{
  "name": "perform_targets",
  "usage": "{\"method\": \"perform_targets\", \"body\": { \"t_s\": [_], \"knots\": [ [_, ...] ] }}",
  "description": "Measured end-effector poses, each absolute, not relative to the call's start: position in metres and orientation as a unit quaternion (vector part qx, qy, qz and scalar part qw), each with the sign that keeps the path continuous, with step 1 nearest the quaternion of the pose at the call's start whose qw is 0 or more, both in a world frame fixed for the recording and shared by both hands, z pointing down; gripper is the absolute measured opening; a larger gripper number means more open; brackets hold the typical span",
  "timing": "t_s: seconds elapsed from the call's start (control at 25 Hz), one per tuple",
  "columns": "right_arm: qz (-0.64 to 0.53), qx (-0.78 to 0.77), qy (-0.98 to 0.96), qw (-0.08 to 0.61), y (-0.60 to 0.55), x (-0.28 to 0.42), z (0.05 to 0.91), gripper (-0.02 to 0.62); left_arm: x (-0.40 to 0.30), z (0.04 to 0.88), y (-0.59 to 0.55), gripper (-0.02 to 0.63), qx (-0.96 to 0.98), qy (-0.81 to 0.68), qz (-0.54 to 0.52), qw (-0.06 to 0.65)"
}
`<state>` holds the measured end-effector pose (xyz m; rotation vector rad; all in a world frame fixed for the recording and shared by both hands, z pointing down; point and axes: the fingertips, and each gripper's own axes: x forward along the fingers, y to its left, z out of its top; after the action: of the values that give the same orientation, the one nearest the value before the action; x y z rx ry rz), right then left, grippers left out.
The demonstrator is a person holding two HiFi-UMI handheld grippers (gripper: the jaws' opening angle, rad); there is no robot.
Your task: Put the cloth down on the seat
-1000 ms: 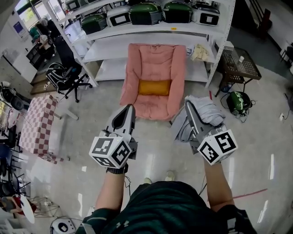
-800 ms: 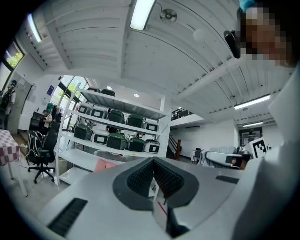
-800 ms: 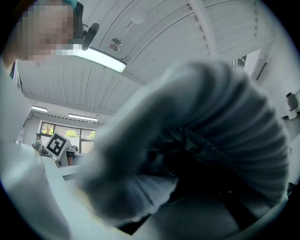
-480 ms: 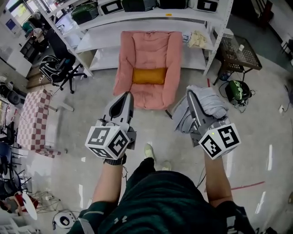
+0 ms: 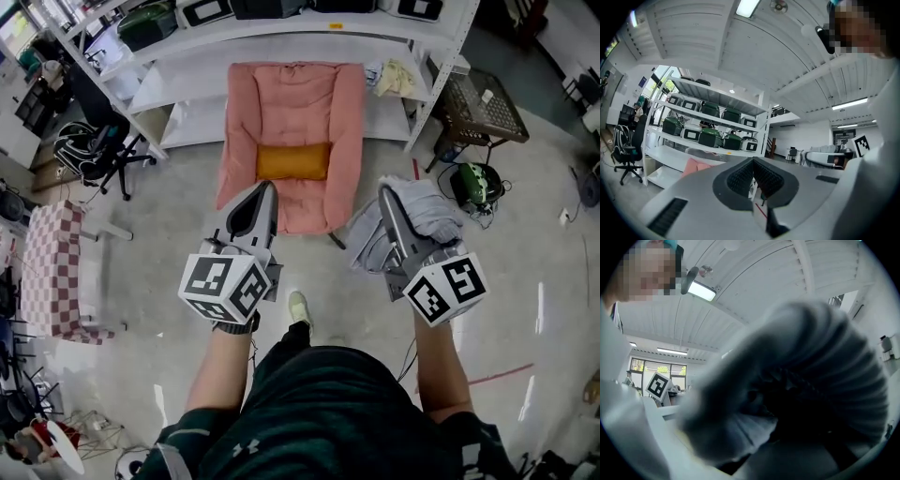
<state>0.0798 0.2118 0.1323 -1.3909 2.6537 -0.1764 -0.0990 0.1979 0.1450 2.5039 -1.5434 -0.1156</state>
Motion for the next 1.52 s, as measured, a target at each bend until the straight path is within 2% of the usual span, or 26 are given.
{"method": "perform_targets", "body": {
  "t_s": [0.48, 0.92, 1.52],
  "knots": [
    [-0.104, -0.512, 0.852, 0.029, 0.086, 0.026, 0.191, 0.035, -0.138, 0.193, 0.068, 0.006, 0.867, -0.476, -0.035, 0.145],
    [-0.161, -0.502, 0.85, -0.021, 0.012, 0.009, 0.271, 0.035, -0.129, 0.252, -0.002, 0.006, 0.872, -0.458, -0.015, 0.17],
    [-0.271, -0.408, 0.871, -0.029, -0.125, -0.035, 0.436, 0.035, -0.112, 0.371, -0.121, 0.006, 0.847, -0.489, 0.043, 0.203]
  ]
}}
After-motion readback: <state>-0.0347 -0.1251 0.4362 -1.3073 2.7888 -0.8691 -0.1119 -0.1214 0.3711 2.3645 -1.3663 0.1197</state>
